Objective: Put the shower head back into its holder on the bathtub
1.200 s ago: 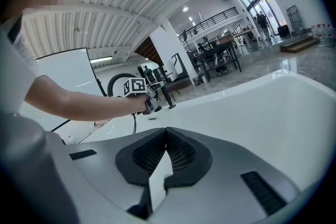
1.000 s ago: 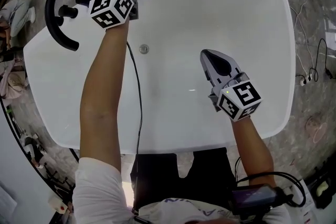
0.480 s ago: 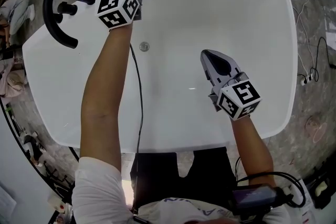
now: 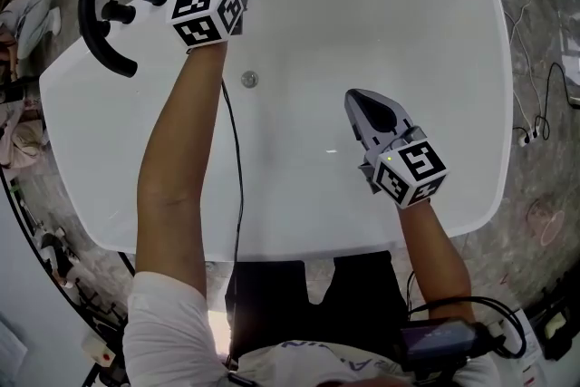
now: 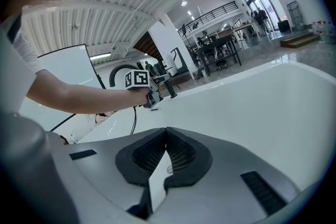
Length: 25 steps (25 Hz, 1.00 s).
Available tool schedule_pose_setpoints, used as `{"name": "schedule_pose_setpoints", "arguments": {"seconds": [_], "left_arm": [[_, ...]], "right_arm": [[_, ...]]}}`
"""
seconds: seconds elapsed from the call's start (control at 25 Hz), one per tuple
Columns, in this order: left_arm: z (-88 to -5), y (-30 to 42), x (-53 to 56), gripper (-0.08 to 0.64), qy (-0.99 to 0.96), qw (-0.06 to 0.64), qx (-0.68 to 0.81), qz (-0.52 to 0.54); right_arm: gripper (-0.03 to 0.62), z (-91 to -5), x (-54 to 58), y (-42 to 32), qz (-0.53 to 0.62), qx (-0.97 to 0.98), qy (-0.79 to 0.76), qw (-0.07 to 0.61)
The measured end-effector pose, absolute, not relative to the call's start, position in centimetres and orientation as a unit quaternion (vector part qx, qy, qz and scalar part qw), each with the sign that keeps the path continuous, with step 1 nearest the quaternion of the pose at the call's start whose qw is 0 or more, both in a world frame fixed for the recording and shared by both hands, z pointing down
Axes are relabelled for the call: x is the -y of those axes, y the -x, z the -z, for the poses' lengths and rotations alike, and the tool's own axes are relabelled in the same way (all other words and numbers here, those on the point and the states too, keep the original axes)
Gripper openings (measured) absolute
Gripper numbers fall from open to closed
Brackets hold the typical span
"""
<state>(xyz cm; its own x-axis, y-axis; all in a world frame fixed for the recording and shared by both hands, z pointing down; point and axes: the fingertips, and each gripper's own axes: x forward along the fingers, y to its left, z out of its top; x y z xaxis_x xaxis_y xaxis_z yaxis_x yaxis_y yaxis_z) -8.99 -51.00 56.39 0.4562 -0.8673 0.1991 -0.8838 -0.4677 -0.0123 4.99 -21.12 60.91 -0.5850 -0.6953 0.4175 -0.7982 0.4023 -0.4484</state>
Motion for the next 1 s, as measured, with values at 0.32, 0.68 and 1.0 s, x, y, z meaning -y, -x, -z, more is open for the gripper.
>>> {"name": "schedule_pose_setpoints", "arguments": {"seconds": [0.32,0.68,1.0], "left_arm": [[-53.0,10.8,47.7,0.262,-0.825,0.072,0.557,-0.058],[-50.9,9.8,39.7,0.258,-0.830,0.107,0.544,-0.055],[-48.0,8.5,29.3,0.038,-0.837,0.086,0.536,-0.067]], "right_arm": [[0.011,-58.5,19.8,-5.6,-0.311,0.830,-0.457,0.077],[0.011,-54.7,15.8,-6.2,-0.326,0.820,-0.467,0.060],[0.011,-54.9,9.3,-6.7,-0.340,0.821,-0.454,0.066]]}}
